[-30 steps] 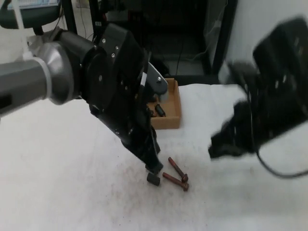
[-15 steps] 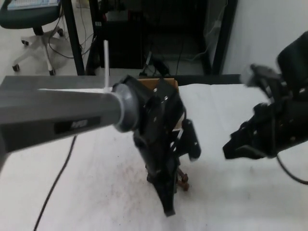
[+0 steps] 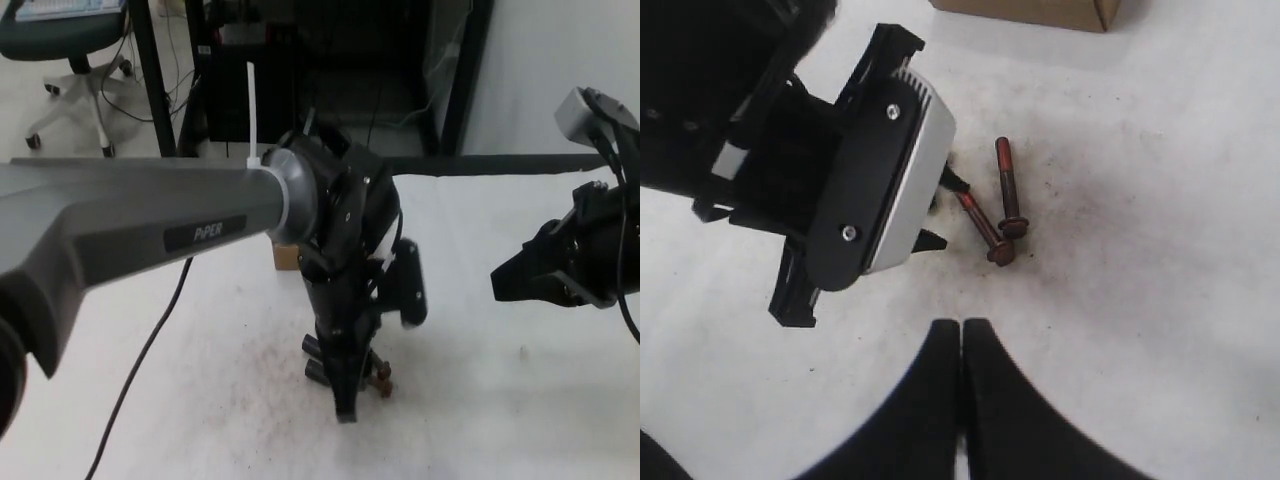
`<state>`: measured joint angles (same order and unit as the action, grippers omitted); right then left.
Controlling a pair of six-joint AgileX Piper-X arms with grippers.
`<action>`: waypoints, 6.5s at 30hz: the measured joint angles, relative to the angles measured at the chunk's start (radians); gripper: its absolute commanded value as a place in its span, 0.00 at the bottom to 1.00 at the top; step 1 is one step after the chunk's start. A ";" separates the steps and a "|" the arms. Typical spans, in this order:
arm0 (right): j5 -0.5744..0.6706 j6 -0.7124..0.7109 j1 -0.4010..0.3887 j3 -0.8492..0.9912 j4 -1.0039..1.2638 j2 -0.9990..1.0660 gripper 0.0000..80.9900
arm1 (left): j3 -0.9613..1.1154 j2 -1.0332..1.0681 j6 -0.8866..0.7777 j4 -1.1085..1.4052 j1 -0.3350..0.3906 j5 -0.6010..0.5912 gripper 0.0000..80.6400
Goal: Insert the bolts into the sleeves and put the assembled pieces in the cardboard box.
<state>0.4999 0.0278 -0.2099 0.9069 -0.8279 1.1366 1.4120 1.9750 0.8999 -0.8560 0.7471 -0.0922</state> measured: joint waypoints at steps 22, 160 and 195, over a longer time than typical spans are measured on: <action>0.046 0.002 0.000 0.000 -0.002 0.000 0.01 | 0.002 0.051 0.089 0.057 0.034 0.024 0.49; 0.006 -0.028 -0.190 0.069 0.236 0.208 0.01 | -0.196 -0.666 -0.713 -0.077 -0.406 -0.057 0.00; -0.375 -0.496 -0.425 0.732 -0.004 0.967 0.34 | -0.645 -1.142 -0.749 0.071 -0.409 0.023 0.00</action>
<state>0.1244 -0.4687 -0.6350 1.6386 -0.8324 2.1038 0.7674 0.8328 0.1504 -0.7850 0.3382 -0.0694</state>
